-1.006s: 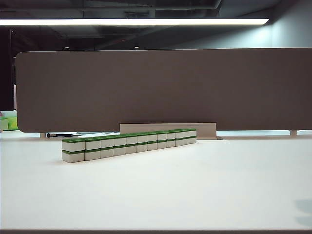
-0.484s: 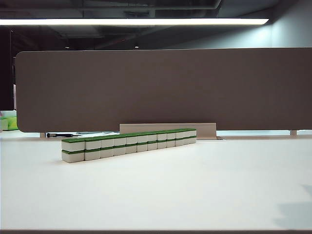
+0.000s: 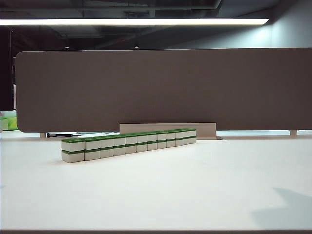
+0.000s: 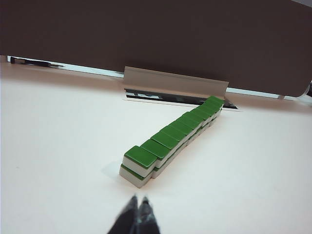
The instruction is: Take a mahjong tile from the mahjong wall and then place it on the table close to you.
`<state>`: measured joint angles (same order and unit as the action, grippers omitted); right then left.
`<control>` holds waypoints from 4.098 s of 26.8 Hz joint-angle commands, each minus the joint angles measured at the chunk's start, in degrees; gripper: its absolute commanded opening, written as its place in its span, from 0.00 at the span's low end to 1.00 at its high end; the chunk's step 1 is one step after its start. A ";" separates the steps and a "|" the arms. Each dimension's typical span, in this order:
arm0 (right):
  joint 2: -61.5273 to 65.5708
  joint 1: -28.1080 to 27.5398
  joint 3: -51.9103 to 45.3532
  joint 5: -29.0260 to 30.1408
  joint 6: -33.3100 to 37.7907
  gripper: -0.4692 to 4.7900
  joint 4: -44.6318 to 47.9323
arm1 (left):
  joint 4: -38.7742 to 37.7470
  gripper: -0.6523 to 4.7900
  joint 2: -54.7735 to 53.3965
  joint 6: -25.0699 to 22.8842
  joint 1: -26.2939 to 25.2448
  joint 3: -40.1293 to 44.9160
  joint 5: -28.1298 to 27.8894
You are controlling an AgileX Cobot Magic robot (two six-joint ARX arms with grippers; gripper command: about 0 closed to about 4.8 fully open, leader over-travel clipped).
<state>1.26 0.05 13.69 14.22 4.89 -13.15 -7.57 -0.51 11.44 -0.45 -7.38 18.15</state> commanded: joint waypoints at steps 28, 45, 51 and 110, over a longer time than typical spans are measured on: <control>30.95 0.02 17.20 15.52 -0.20 0.09 1.40 | -3.10 0.11 -11.52 1.03 0.00 -10.71 5.49; 31.15 0.04 17.20 15.56 -0.42 0.09 6.75 | -4.02 0.11 -48.44 -3.76 0.04 -29.79 12.11; 32.79 0.24 17.20 16.26 -0.39 0.09 5.68 | -4.02 0.11 -54.47 -7.96 0.04 -33.66 12.07; 44.50 18.51 17.25 12.68 -0.39 0.09 7.80 | -46.75 0.11 -109.83 -26.73 11.23 -91.93 -11.69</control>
<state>45.84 18.57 30.57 26.96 4.62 -6.28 -52.36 -110.48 -17.04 10.83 -99.09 6.20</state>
